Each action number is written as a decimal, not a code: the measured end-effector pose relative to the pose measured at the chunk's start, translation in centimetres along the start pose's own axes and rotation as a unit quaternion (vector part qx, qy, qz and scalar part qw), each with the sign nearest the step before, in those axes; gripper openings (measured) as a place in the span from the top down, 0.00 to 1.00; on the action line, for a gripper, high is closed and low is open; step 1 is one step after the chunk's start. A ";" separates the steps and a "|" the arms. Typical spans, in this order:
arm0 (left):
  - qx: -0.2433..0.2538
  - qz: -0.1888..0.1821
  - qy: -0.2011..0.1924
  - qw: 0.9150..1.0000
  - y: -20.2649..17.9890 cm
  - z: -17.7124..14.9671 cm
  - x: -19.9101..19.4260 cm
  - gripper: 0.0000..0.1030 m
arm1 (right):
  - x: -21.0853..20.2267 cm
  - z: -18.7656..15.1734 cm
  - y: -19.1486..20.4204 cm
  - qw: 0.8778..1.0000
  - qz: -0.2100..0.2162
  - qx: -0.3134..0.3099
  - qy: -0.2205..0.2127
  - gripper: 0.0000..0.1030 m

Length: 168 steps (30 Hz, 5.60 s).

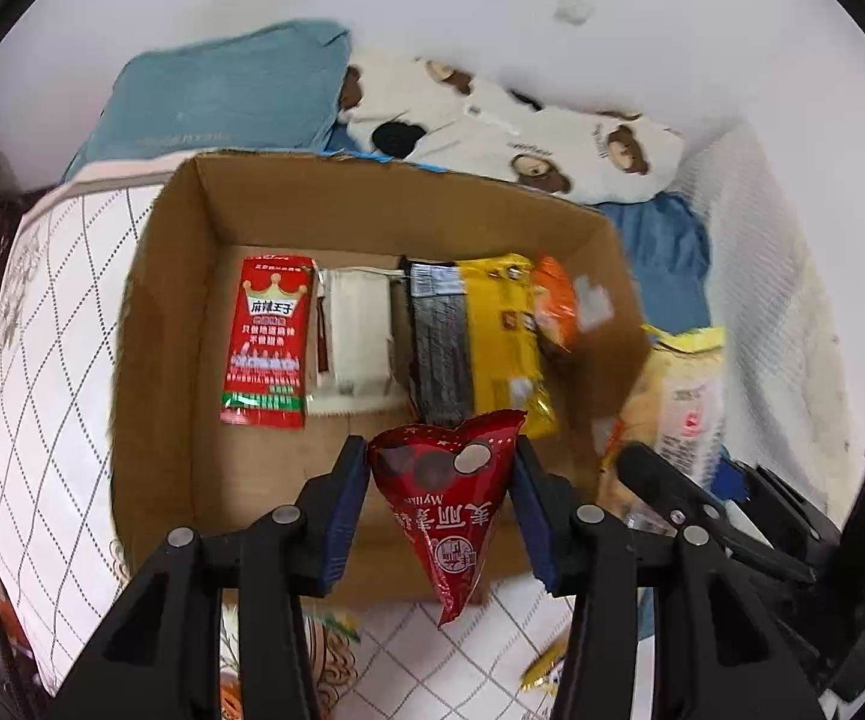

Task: Organize snacks
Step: 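Carry both packets into the cardboard box and open both tools to release them, then lift both tools out of the box toward the remaining snacks, then grasp the orange packet with the left tool while the right grasps the yellow panda packet, then carry both packets into the cardboard box and open both tools to release them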

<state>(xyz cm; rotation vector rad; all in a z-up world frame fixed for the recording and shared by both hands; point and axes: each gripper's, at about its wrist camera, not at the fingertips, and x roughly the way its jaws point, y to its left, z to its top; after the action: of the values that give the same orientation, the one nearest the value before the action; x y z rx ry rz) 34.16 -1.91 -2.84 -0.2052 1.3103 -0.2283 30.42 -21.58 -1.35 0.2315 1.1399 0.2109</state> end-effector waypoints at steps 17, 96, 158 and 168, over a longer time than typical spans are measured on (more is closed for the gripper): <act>-0.001 0.037 0.067 0.997 1.3 0.3 5.5 0.12 | 8.7 -0.5 -1.9 0.991 -0.025 0.018 0.128 0.02; 0.141 0.224 0.125 0.956 8.5 -29.0 8.6 0.11 | 3.2 -26.4 -6.6 0.978 0.057 0.138 0.143 0.02; -0.031 0.057 0.068 0.996 0.6 -20.5 3.8 0.53 | 7.4 -24.7 -0.9 0.989 0.020 0.006 0.146 0.51; 0.045 0.033 -0.014 0.998 -0.5 -9.8 -6.3 0.53 | 1.4 -14.7 3.8 0.991 0.129 0.009 0.046 0.51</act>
<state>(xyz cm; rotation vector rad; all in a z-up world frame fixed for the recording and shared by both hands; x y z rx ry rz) 23.09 -0.85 0.72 -0.0878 1.2734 -0.2275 17.40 -16.42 -7.30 0.3887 1.2023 0.4440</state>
